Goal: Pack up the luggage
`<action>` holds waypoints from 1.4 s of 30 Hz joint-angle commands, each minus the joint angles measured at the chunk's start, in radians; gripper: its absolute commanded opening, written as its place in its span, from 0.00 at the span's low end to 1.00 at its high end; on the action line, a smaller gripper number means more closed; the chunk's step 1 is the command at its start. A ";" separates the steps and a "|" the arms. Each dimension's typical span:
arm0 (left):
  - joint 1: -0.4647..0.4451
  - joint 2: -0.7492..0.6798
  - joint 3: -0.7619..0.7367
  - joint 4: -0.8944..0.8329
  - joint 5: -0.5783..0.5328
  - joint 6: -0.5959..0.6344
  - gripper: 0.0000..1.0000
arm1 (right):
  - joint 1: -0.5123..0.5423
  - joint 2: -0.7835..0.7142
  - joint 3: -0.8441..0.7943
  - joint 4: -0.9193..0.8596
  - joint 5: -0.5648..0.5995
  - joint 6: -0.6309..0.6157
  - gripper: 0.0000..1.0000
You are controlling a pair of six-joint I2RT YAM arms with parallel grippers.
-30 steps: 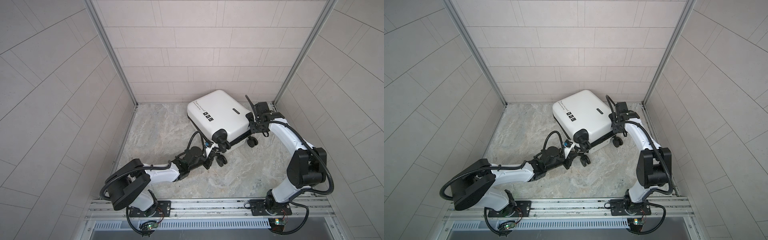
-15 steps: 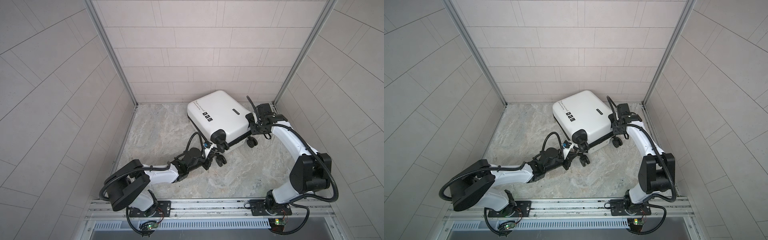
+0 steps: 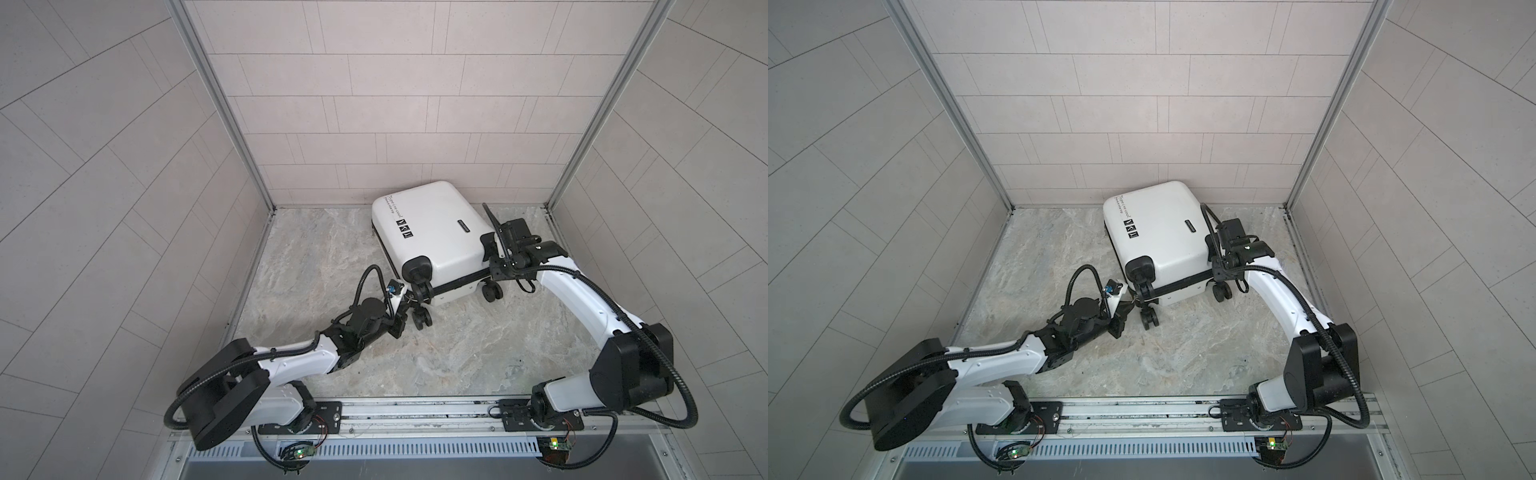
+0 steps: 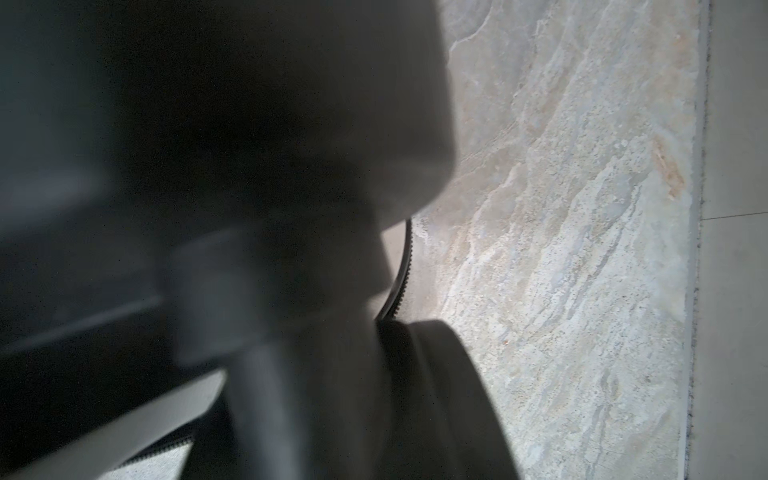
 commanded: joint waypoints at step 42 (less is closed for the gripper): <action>-0.124 -0.102 0.010 0.092 -0.062 0.059 0.00 | 0.324 -0.017 0.048 -0.081 0.090 0.196 0.26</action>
